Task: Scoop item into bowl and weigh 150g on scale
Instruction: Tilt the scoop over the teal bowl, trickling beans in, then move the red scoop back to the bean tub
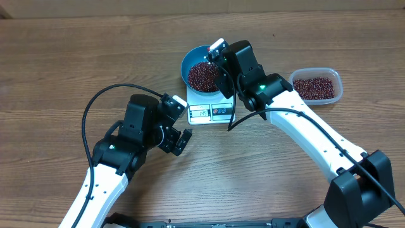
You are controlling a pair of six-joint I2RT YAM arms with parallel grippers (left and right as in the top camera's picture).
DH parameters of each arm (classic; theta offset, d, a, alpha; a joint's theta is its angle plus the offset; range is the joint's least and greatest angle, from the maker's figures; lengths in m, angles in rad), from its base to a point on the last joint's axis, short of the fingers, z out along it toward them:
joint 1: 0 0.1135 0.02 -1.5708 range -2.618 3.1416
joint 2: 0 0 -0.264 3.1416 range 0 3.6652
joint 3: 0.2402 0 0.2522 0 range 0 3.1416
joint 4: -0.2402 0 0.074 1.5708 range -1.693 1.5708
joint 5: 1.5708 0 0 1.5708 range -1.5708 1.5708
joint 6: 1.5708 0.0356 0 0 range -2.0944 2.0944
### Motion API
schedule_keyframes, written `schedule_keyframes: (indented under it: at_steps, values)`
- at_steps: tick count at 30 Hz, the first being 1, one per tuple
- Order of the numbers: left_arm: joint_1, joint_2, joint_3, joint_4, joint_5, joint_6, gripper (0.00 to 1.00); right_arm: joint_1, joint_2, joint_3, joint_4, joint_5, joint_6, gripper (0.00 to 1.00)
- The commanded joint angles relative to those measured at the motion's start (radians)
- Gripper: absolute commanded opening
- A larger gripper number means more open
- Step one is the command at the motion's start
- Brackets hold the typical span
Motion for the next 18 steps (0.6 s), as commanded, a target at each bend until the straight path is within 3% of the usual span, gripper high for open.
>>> schedule_keyframes:
  at_steps: [1,18]
  values:
    - [-0.002,0.005,-0.008,0.000,0.011,0.023,1.00,0.002,-0.001,0.034,0.007,0.006,0.005,0.04]
    - [-0.002,0.005,-0.008,0.000,0.011,0.023,1.00,-0.099,-0.063,0.076,-0.064,-0.183,0.198,0.04]
